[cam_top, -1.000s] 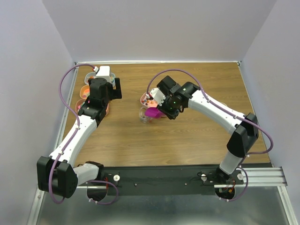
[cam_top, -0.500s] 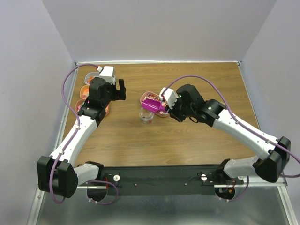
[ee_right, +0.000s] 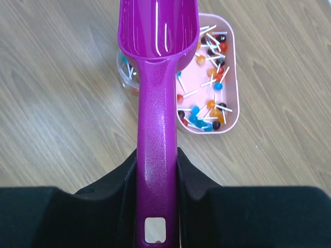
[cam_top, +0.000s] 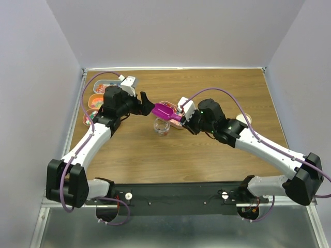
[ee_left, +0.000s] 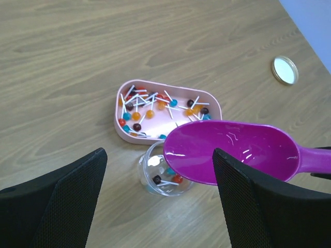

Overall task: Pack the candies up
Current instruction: Adjust the spatula, then scoop the fake candies from the storage box.

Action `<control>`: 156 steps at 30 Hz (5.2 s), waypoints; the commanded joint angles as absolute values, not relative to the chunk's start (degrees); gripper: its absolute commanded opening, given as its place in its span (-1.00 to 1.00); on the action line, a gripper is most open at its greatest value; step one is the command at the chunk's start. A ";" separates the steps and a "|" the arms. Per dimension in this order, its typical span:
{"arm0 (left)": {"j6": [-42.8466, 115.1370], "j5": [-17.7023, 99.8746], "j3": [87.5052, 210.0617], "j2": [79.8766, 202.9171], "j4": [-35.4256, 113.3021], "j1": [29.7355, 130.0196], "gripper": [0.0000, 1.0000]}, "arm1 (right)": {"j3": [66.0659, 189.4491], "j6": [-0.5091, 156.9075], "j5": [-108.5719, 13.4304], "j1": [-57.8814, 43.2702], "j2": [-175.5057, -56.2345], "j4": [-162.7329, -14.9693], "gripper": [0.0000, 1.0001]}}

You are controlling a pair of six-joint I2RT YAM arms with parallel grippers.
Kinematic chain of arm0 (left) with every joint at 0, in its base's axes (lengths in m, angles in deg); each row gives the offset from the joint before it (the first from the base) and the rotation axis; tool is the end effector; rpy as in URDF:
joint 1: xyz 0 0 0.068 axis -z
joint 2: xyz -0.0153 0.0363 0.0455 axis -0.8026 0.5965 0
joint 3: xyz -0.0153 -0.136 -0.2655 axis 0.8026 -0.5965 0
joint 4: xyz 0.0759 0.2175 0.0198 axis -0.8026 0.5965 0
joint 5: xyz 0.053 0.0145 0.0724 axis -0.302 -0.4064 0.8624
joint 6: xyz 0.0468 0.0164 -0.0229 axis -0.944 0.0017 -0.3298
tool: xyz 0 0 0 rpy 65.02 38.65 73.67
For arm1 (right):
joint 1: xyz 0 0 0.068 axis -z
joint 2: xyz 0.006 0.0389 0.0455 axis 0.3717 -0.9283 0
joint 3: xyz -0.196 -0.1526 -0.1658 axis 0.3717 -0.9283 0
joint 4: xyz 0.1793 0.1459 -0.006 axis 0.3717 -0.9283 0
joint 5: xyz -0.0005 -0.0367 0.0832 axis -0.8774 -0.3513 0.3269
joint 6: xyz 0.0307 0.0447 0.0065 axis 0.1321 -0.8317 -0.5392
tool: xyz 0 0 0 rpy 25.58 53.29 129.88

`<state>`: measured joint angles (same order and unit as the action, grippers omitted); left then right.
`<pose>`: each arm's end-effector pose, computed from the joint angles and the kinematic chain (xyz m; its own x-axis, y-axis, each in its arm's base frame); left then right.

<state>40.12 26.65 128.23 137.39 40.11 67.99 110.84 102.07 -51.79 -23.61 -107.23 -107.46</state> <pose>0.2378 -0.0766 0.3387 -0.4583 -0.1361 -0.8783 0.4809 0.7931 -0.3739 0.1710 0.1767 0.3384 -0.1459 -0.5653 -0.8119 -0.8254 0.5219 -0.2151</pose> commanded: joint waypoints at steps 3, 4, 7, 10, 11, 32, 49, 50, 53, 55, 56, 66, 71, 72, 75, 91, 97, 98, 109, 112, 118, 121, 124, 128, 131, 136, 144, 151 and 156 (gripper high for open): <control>42.23 21.05 127.33 141.48 39.46 68.67 0.79 | 108.99 100.31 -49.68 -24.14 -105.72 -100.47 -0.99; 42.32 20.70 127.59 141.84 39.55 68.67 0.79 | 109.08 100.22 -49.41 -24.06 -105.80 -100.30 -0.99; 42.50 20.26 128.29 143.24 39.46 68.76 0.72 | 108.81 100.13 -48.88 -24.06 -105.80 -99.95 -0.99; 42.67 19.20 128.99 144.39 39.46 68.76 0.62 | 108.64 100.04 -48.45 -24.06 -105.98 -99.77 -0.99; 42.85 19.03 129.17 145.00 39.46 68.76 0.62 | 108.64 100.04 -48.36 -24.06 -105.89 -99.77 -0.99; 45.22 13.67 127.50 145.80 36.47 68.76 0.20 | 105.83 99.34 -50.29 -24.06 -110.11 -98.01 -0.99; 45.83 10.50 127.06 146.94 36.12 68.76 0.04 | 106.88 98.46 -53.10 -24.06 -113.45 -97.84 -0.82; 45.84 10.24 127.06 147.20 36.12 68.76 0.03 | 106.97 98.46 -53.19 -23.97 -113.63 -97.92 -0.82; 46.27 8.83 126.89 147.81 35.68 68.76 -0.09 | 107.32 98.29 -53.37 -23.97 -114.15 -97.92 -0.81; 46.45 7.95 126.89 147.90 35.50 68.76 -0.20 | 107.58 98.20 -53.54 -24.06 -114.50 -97.75 -0.81; 46.62 7.86 126.89 148.17 35.50 68.76 -0.20 | 107.76 98.20 -53.72 -24.06 -114.77 -97.83 -0.81; 47.07 6.46 126.97 150.89 36.82 68.76 -0.31 | 109.43 98.37 -52.05 -23.97 -113.81 -97.05 -0.82; 47.42 5.84 126.98 152.65 37.26 68.76 -0.33 | 109.78 98.20 -50.99 -24.06 -111.96 -96.43 -0.82; 47.50 5.75 127.06 152.74 37.44 68.76 -0.33 | 109.87 98.20 -50.91 -24.06 -111.70 -96.34 -0.82; 47.77 5.14 127.06 153.44 37.53 68.76 -0.33 | 109.95 98.20 -50.82 -24.06 -111.08 -96.17 -0.81; 48.21 2.24 126.80 152.04 35.51 68.93 -0.33 | 109.96 98.02 -51.34 -24.06 -114.59 -95.99 -0.66; 48.65 1.01 126.62 152.21 34.98 68.93 -0.34 | 109.96 97.85 -51.70 -23.97 -115.12 -96.08 -0.63; 48.73 1.01 126.54 152.30 34.89 68.93 -0.35 | 110.04 97.85 -51.87 -24.06 -115.30 -96.08 -0.63; 48.74 2.93 126.89 152.39 35.15 68.85 -0.07 | 111.19 98.46 -54.06 -24.06 -115.21 -96.43 -0.99; 46.90 7.24 128.82 152.21 37.96 68.32 0.09 | 111.80 99.77 -58.19 -23.97 -114.16 -98.26 -0.99; 43.55 17.43 134.79 152.39 45.34 67.09 0.32 | 115.31 102.06 -61.36 -21.43 -113.89 -105.55 -0.99; 43.37 21.92 137.95 152.47 46.84 67.00 0.39 | 116.45 102.94 -61.19 -19.49 -114.06 -109.59 -0.99; 43.37 24.82 140.68 153.09 47.02 67.00 0.44 | 119.00 103.64 -58.21 -17.21 -115.64 -115.38 -0.99; 43.37 27.02 143.14 155.37 46.58 67.00 0.45 | 122.25 104.17 -55.48 -14.75 -118.89 -122.08 -0.99; 43.29 27.72 144.73 158.36 46.49 67.09 0.46 | 125.85 104.79 -51.89 -13.69 -121.97 -127.27 -0.99; 42.76 29.31 148.68 163.54 47.54 67.53 0.53 | 133.84 104.62 -50.90 -13.33 -126.98 -135.61 -0.99; 41.71 32.03 153.78 169.78 47.72 70.60 0.55 | 141.85 104.00 -50.20 -13.25 -133.40 -145.20 -0.99; 42.06 31.95 155.36 174.00 47.20 72.36 0.54 | 144.05 101.98 -52.93 -13.25 -136.91 -149.25 -0.99; 43.11 31.16 155.10 176.46 45.62 73.07 0.55 | 145.90 101.19 -54.86 -12.90 -138.94 -150.22 -0.99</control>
